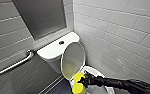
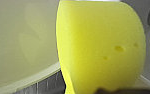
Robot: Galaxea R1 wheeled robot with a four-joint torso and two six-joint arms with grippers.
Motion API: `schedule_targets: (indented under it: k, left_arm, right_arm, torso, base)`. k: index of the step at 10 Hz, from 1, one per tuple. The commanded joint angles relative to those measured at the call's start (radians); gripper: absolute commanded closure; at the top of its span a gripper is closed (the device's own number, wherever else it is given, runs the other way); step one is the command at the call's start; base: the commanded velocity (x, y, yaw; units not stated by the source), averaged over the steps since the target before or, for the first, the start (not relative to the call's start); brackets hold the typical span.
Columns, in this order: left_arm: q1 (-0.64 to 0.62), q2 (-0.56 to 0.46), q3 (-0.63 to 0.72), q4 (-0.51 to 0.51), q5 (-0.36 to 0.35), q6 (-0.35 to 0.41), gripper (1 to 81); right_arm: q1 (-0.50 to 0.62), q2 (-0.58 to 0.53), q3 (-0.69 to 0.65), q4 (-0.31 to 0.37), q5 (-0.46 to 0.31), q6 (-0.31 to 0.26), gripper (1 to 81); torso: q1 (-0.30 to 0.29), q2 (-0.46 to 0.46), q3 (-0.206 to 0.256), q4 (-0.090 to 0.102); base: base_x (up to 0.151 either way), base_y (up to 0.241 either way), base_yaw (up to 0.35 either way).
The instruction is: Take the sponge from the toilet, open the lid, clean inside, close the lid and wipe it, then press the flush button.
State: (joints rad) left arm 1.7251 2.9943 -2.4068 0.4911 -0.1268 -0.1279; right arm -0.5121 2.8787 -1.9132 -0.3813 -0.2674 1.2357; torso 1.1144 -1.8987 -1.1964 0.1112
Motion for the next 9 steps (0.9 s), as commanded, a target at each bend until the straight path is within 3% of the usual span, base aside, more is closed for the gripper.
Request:
schedule_targets:
  k: [1,4,9]
  left_arm:
    - [0.041,-0.001,0.018,0.006,0.072,0.005,1.0]
    - [0.041,-0.001,0.018,0.009,0.072,0.005,1.0]
    - [0.04,-0.003,0.018,0.012,0.072,0.005,1.0]
  right_arm:
    - [0.097,0.023,0.017,-0.013,0.099,0.076,81.1]
    - [-0.003,-0.04,0.077,-0.109,0.053,0.077,81.1]
    - [-0.125,-0.204,0.209,-0.162,0.04,0.077,81.1]
  torso:
    - [0.0,0.0,0.0,0.0]
    - [0.0,0.0,0.0,0.0]
    - [0.0,0.0,0.0,0.0]
  base:
    - [0.0,0.0,0.0]
    - [0.0,0.0,0.0]
    - [0.0,0.0,0.0]
